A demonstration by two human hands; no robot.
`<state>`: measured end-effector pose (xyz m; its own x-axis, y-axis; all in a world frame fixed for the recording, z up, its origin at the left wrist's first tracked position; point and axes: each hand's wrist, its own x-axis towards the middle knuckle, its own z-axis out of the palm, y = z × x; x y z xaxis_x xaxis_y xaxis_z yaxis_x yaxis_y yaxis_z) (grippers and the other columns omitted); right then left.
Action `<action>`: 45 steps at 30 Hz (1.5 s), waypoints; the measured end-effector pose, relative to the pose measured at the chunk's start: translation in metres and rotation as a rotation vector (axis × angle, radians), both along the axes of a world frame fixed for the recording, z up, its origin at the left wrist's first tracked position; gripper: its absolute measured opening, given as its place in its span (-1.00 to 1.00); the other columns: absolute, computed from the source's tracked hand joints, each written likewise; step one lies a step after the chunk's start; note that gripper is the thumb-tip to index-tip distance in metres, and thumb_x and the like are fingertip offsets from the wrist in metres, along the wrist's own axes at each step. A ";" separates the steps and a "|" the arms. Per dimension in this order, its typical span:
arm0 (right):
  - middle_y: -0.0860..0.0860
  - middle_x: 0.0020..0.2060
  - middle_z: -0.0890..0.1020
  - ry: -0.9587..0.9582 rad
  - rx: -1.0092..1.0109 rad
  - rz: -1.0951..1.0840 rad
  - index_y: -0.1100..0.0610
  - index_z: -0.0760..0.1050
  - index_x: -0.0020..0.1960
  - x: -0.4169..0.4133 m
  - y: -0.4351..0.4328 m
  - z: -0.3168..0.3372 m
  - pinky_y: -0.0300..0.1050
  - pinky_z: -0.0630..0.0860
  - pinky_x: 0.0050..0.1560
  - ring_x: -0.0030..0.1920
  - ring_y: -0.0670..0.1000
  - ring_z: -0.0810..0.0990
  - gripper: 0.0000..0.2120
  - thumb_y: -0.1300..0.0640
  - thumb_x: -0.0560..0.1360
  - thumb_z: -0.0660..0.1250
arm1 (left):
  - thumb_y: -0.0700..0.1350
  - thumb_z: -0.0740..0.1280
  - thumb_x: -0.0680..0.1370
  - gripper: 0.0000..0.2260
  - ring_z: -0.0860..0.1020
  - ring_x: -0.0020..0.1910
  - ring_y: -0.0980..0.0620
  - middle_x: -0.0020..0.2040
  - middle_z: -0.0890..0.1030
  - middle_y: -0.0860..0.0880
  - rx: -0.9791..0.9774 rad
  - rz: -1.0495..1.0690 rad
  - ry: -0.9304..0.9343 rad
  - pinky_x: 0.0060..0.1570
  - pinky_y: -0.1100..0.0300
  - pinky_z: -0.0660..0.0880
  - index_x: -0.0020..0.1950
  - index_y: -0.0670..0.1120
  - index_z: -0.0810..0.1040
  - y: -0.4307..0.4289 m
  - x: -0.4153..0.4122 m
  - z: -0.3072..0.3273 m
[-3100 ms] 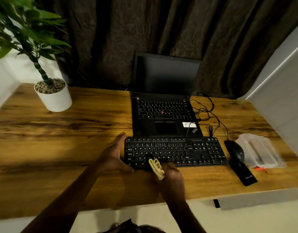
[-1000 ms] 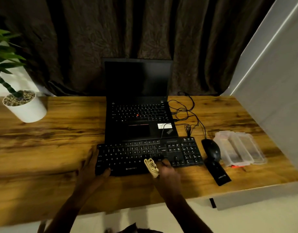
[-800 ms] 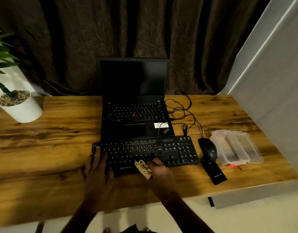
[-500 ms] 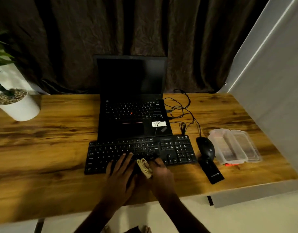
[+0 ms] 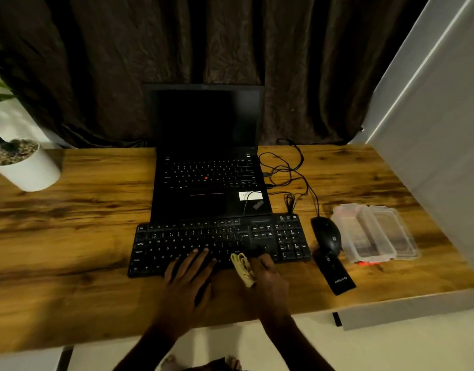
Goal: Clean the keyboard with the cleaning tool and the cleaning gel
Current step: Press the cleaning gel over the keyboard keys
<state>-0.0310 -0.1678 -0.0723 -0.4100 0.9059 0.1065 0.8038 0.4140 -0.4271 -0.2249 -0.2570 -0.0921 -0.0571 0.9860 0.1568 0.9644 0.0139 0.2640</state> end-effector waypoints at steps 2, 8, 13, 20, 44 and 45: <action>0.04 0.02 0.62 -0.007 0.007 0.050 -0.01 0.51 0.12 -0.002 -0.002 0.001 -0.29 0.50 -0.58 -0.41 -0.06 0.60 -0.39 0.01 0.12 0.66 | 0.17 -0.07 0.65 -0.50 0.20 0.54 -0.03 0.56 0.26 0.00 0.002 -0.007 -0.003 0.40 -0.22 0.21 0.45 0.03 0.43 0.000 -0.001 -0.001; 0.04 -0.03 0.61 0.027 0.042 0.034 0.05 0.55 0.15 0.026 0.004 0.002 -0.49 0.30 -0.55 -0.40 -0.08 0.58 -0.27 0.15 0.01 0.70 | 0.17 -0.02 0.65 -0.53 0.20 0.54 0.00 0.55 0.27 0.03 0.018 0.023 0.000 0.45 -0.16 0.14 0.46 0.05 0.43 0.001 0.001 -0.003; 0.03 0.02 0.56 0.053 -0.001 0.067 0.02 0.51 0.21 0.021 -0.006 0.003 -0.45 0.36 -0.52 -0.30 -0.06 0.60 -0.24 0.12 0.06 0.69 | 0.15 0.01 0.64 -0.54 0.17 0.55 0.01 0.55 0.27 0.04 0.046 0.019 0.014 0.49 -0.09 0.03 0.46 0.06 0.42 0.001 0.001 -0.005; 0.09 0.01 0.60 0.061 0.004 -0.024 0.07 0.54 0.20 0.039 0.005 0.000 -0.48 0.16 -0.52 -0.33 0.00 0.60 -0.27 0.25 0.07 0.68 | 0.10 0.12 0.62 -0.57 0.19 0.55 0.00 0.55 0.27 0.02 0.090 0.009 0.025 0.45 -0.17 0.15 0.47 0.04 0.41 0.000 0.001 -0.006; 0.11 0.04 0.61 0.007 0.053 -0.036 0.09 0.59 0.18 0.047 0.007 0.006 -0.42 0.23 -0.55 -0.31 0.03 0.61 -0.40 0.25 0.17 0.64 | 0.10 0.14 0.61 -0.56 0.17 0.55 0.02 0.56 0.26 0.04 0.092 0.031 0.019 0.45 -0.18 0.15 0.48 0.06 0.40 0.001 0.000 -0.010; 0.12 0.03 0.62 -0.001 0.066 -0.065 0.10 0.61 0.16 0.048 0.008 0.007 -0.43 0.23 -0.52 -0.30 0.04 0.62 -0.39 0.25 0.13 0.66 | 0.10 0.14 0.60 -0.56 0.18 0.55 0.02 0.55 0.27 0.04 0.096 0.032 0.020 0.45 -0.18 0.15 0.48 0.06 0.40 0.001 0.000 -0.011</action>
